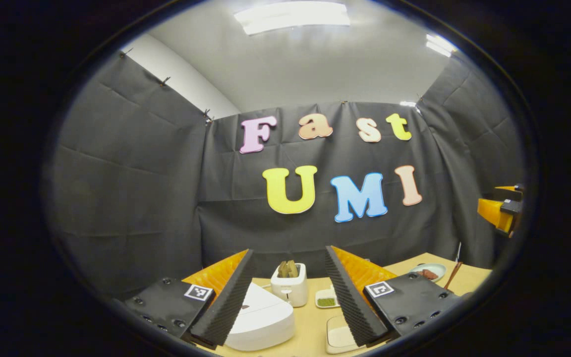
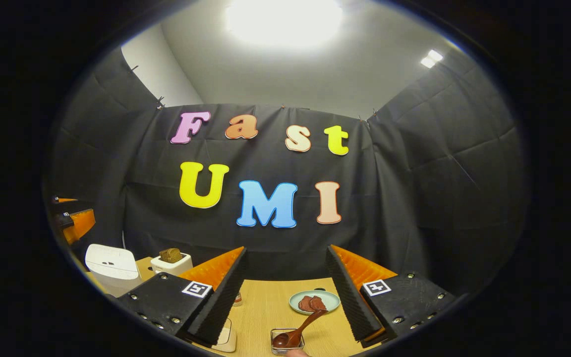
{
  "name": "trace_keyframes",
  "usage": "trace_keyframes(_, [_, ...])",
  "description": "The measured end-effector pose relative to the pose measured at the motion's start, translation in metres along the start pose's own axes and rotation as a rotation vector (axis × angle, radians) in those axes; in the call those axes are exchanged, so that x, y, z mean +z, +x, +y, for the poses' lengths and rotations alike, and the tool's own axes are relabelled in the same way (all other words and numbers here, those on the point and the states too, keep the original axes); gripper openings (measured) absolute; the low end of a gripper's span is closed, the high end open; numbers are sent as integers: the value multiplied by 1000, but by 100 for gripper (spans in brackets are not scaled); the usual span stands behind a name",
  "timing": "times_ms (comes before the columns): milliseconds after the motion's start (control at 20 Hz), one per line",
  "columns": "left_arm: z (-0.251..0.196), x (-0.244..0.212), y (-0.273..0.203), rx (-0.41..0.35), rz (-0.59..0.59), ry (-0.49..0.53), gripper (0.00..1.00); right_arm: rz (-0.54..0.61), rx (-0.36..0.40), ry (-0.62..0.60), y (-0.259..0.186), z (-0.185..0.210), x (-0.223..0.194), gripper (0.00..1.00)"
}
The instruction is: Close the left gripper, press the button to open the rice cooker; take a wooden spoon from the chopstick holder with the right hand, scoop a spoonful of rice and pour it into the rice cooker, then put the wooden spoon back into the chopstick holder.
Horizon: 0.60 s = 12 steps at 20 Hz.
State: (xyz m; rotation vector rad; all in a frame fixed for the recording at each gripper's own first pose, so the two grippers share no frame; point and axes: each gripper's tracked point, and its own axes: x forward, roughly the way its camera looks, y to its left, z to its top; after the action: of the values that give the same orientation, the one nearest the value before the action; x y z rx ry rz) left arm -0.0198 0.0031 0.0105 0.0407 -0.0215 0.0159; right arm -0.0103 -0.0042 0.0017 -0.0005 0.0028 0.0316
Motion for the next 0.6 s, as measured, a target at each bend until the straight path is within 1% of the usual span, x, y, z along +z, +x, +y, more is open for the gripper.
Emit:
trace_keyframes(300, [-1, 6, -7, 10, -19, 26, 92, -3, 15, -5, -3, 1, 1, 95])
trace_keyframes(350, [0, 6, -8, 13, -21, 28, 94, -4, 18, -3, -3, 1, 0, 95])
trace_keyframes(550, [5, 6, -11, 27, -21, 13, 69, -7, 25, -9, -4, 1, 0, 95])
trace_keyframes(600, [7, 6, -12, 34, -18, 10, 68, -9, 26, -5, -4, 2, 0, 95])
